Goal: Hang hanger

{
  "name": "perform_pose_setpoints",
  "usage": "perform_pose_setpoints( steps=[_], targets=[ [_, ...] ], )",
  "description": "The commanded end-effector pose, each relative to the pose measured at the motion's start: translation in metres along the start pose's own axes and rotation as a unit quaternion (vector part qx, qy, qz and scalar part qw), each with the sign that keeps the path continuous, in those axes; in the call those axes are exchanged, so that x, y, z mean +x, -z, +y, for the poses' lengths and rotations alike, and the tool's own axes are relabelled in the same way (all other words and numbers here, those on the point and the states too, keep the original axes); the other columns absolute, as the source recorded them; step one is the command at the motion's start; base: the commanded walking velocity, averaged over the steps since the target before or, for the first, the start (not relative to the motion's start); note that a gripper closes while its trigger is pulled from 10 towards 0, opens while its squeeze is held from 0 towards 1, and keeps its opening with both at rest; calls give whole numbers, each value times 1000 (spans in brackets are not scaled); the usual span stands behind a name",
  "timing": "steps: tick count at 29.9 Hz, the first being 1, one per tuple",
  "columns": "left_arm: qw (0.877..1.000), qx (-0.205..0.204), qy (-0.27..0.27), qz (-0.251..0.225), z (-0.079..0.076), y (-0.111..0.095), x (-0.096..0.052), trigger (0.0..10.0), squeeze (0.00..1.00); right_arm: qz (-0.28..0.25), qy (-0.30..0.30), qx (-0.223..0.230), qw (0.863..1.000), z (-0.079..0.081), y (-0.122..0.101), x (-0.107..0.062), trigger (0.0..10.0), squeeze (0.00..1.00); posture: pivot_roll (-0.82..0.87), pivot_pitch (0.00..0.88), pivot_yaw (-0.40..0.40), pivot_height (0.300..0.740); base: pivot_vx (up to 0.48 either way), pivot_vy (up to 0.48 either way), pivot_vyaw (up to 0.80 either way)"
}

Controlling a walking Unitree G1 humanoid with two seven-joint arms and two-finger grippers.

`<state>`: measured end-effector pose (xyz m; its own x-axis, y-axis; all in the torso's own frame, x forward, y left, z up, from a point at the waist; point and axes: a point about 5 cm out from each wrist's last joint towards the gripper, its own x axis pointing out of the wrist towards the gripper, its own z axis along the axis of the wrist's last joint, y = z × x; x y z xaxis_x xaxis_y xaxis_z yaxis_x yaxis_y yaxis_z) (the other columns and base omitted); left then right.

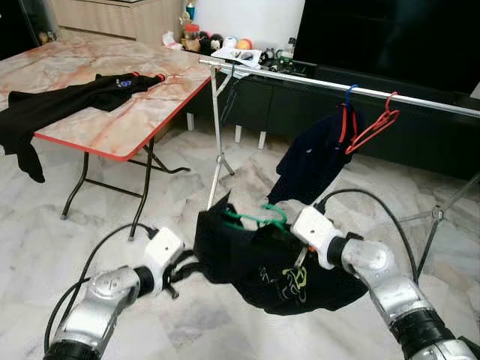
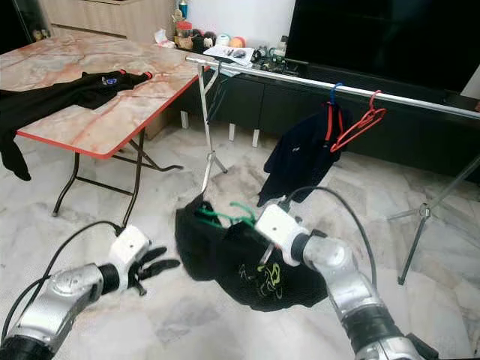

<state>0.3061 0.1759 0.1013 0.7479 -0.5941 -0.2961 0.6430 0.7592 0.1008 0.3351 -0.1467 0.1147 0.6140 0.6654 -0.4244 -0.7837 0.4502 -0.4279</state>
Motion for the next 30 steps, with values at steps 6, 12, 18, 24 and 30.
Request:
perform_pose_setpoints(
  steps=[6,12,18,24,30],
  targets=[
    [998,-43,-9,-51,2,-23,2,10000,1000,6,-1,-32,999,2,1,1,10000,0,145,43,-79,740,0,0,0],
    [998,-45,-51,-14,6,-29,8,10000,0,10,4,-41,999,4,1,3,10000,0,145,43,-79,740,0,0,0],
    [995,-60,-85,13,10,-35,16,10000,0,9,3,-46,999,8,1,6,10000,0,149,42,-77,740,0,0,0],
    [995,-58,-78,18,7,-40,26,10000,1000,9,4,-48,999,10,1,8,10000,0,150,40,-74,740,0,0,0],
    [994,-48,-91,46,4,-41,32,10000,1000,9,5,-49,999,11,1,9,10000,0,152,40,-69,740,0,0,0]
  ],
)
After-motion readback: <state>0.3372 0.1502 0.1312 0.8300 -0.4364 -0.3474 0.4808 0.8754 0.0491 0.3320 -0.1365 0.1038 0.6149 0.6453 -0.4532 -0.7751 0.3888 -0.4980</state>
